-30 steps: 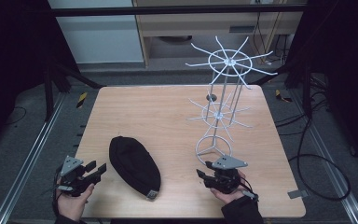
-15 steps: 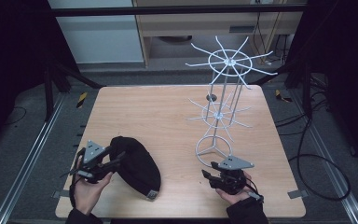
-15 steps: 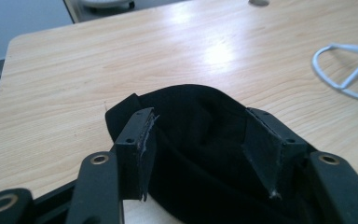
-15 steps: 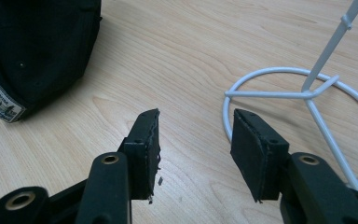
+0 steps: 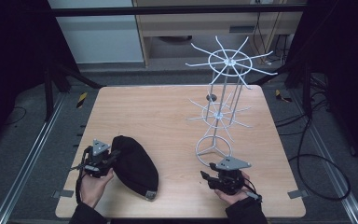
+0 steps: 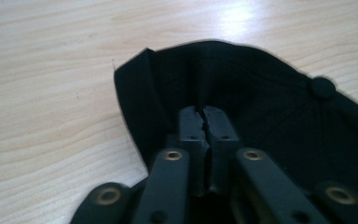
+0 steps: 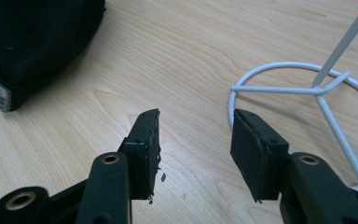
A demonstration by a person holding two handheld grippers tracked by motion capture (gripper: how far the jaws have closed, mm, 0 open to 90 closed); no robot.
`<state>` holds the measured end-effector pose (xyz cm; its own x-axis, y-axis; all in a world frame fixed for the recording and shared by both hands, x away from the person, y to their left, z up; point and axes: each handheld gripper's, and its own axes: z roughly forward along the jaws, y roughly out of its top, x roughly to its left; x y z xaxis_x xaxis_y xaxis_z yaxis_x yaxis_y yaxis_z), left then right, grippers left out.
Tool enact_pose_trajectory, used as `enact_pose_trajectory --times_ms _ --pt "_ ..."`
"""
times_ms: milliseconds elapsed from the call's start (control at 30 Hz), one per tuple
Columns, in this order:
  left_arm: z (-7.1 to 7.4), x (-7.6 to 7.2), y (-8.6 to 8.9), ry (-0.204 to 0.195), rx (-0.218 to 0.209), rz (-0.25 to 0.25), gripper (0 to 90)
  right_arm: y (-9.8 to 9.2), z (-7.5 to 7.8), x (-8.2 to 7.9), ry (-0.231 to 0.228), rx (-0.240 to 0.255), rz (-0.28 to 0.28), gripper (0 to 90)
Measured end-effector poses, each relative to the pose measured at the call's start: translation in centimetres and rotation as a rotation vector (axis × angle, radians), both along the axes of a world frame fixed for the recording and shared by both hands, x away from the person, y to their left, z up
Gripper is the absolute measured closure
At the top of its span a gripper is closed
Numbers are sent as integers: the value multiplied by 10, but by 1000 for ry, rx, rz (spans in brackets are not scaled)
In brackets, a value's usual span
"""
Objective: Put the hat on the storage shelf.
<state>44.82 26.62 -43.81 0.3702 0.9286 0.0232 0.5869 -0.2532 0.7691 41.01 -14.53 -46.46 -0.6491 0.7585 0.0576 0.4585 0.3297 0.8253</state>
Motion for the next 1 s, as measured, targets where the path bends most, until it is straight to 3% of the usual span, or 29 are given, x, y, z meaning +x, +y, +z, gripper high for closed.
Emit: enact_pose_trajectory --times_ms 167,300,500,700,800,867,900,933,967,1000 --pt "2 -4 11 -4 -7 -11 884 -2 1 0 -3 5 -3 521" --pt "-1 -8 25 6 -7 10 880 -2 1 -1 -2 5 -5 521" --pt "-11 -10 49 43 25 42 871 -3 1 -1 -4 10 -8 520" --pt "-16 -9 57 69 28 66 820 -3 1 -1 -3 6 -10 519" --pt "-8 -13 57 35 -10 74 745 -4 1 0 0 10 -15 517" --pt "1 -17 55 -7 -58 66 698 -5 2 0 -5 11 -17 511" --pt "1 -17 55 -7 -58 66 671 -6 2 0 -4 10 -20 507" --pt "10 -22 50 -31 -104 37 628 -7 2 0 -3 12 -24 501" --pt "10 -22 50 -31 -104 37 599 -7 2 0 -3 12 -24 501" --pt "18 -25 42 -42 -133 18 560 -9 3 1 -4 14 -29 497"
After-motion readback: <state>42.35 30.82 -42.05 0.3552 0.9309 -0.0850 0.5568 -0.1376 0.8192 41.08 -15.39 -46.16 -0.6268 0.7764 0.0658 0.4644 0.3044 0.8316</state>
